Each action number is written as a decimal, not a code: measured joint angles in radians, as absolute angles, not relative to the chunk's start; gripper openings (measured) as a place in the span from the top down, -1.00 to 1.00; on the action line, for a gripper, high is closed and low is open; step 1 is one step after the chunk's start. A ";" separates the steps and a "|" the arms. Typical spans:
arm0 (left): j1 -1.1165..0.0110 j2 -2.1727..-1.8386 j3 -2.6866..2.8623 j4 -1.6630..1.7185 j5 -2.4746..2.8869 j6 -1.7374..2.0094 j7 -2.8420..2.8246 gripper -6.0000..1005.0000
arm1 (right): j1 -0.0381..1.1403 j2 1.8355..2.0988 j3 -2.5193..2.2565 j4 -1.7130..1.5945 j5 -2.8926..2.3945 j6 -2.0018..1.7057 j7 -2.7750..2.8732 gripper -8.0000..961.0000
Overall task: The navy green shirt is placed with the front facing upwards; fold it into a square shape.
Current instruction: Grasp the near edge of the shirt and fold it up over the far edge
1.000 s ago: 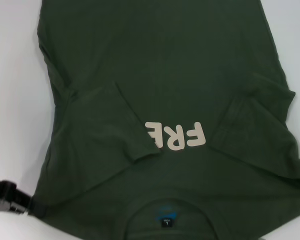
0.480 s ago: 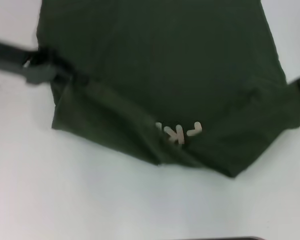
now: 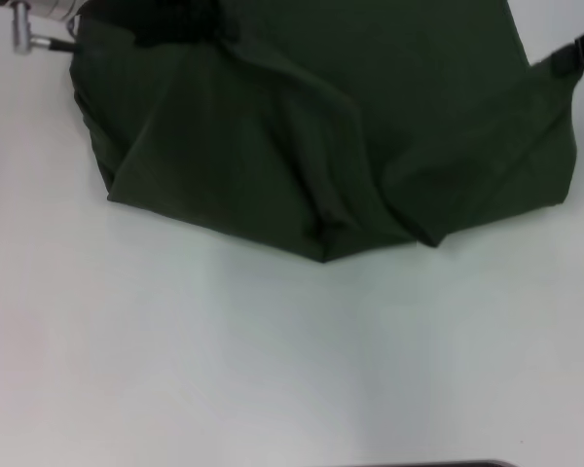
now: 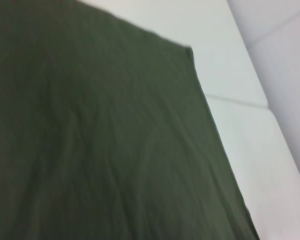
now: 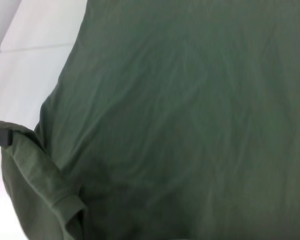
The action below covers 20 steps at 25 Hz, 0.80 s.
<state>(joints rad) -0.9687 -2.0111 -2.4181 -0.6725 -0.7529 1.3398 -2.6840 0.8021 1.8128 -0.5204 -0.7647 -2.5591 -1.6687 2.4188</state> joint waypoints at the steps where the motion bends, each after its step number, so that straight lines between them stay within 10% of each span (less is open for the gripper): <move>1: -0.969 -2.015 -2.418 -0.674 -0.756 1.315 -2.687 0.90 | 0.806 1.815 -0.521 -0.765 -2.558 -1.652 2.420 0.98; 20: -0.961 -2.070 -2.415 -0.668 -0.823 0.953 -2.720 0.91 | 0.822 1.893 -0.602 -0.765 -2.467 -1.247 2.324 0.98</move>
